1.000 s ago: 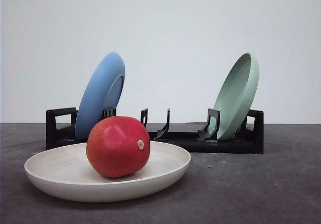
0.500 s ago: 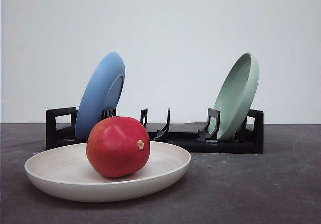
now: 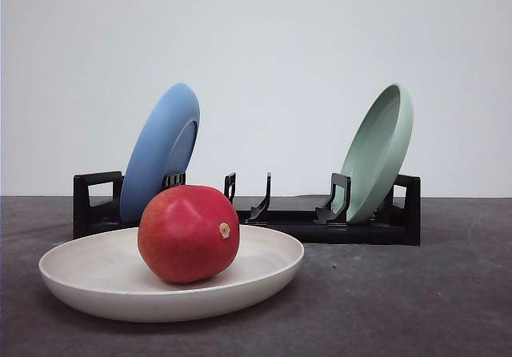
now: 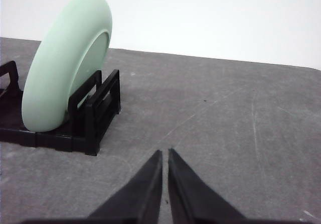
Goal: Place pomegranate in white plate
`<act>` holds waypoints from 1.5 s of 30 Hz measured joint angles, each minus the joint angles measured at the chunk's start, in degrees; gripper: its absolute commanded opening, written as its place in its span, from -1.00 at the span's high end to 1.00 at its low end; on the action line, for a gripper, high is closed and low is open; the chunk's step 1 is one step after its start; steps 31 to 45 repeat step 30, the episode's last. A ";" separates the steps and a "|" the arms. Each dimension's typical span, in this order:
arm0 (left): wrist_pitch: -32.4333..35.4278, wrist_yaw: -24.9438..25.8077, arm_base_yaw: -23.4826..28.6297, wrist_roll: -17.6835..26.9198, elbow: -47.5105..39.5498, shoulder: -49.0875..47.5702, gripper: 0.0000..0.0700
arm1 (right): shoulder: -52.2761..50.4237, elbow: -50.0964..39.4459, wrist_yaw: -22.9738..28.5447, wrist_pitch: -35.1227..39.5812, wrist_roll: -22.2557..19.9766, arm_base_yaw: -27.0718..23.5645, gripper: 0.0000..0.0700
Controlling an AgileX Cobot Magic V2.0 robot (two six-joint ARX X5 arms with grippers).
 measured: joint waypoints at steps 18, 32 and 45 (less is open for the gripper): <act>0.00 0.00 0.00 0.00 0.00 0.00 1.00 | 0.00 0.00 0.00 0.00 0.02 0.00 0.96; 0.00 0.00 0.00 0.00 0.00 0.00 1.00 | 0.00 0.00 0.00 0.00 0.01 0.00 0.96; 0.00 0.00 0.00 0.00 0.00 0.00 1.00 | 0.00 0.00 0.00 0.00 0.01 0.00 0.96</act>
